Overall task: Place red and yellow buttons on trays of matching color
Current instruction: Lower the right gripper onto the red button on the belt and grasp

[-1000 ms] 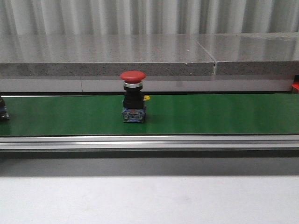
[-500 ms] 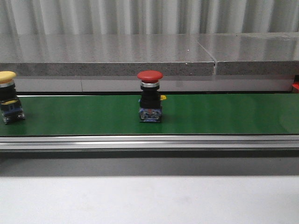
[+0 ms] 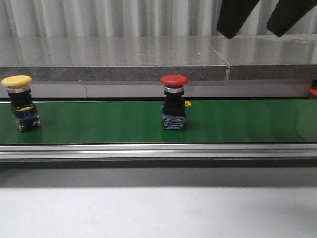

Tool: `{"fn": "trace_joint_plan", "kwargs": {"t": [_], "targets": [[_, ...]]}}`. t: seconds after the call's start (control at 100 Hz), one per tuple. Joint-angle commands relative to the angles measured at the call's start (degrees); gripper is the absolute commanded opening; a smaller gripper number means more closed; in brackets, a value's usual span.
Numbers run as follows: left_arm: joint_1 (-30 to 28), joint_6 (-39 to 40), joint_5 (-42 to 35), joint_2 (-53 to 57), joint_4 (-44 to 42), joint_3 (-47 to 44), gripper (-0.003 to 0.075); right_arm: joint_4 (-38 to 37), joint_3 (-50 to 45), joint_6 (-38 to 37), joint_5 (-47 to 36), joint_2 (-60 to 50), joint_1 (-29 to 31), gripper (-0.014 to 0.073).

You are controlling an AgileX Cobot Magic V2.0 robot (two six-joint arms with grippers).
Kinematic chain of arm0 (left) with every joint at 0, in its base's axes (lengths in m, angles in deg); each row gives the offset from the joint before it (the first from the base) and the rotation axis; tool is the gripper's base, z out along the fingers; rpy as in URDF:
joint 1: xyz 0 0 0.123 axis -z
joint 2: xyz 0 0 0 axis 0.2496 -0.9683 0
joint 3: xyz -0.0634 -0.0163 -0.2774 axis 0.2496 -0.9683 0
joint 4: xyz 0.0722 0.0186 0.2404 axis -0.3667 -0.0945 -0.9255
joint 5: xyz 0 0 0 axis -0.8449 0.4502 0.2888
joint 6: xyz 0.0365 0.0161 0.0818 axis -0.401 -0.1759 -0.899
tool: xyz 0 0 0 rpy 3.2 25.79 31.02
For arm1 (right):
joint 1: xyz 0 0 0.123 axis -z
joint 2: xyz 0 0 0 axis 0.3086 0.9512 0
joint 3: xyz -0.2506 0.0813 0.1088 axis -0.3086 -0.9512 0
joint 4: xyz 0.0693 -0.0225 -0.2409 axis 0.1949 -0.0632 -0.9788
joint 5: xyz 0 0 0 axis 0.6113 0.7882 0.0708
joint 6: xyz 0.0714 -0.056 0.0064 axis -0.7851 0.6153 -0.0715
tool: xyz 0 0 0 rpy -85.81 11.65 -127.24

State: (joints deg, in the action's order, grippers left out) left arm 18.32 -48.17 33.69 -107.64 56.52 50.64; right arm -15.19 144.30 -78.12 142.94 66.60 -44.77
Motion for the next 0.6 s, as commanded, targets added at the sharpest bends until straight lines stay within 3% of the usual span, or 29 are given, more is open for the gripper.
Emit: {"fn": "trace_joint_plan", "kwargs": {"t": [0.0,0.42,0.59], "targets": [[0.5,0.6,-3.7,-0.4,0.6,1.5,-0.0021,1.8,4.6,2.5,1.4,1.5,-0.7,0.0643],[0.5,0.6,-3.7,-0.4,0.6,1.5,-0.0021,1.3,11.6,4.1,1.5,14.9,-1.6,0.0643],[0.5,0.6,-3.7,-0.4,0.6,1.5,-0.0021,0.1,11.6,5.2,-2.4,17.8,-1.4,0.0642]]}}
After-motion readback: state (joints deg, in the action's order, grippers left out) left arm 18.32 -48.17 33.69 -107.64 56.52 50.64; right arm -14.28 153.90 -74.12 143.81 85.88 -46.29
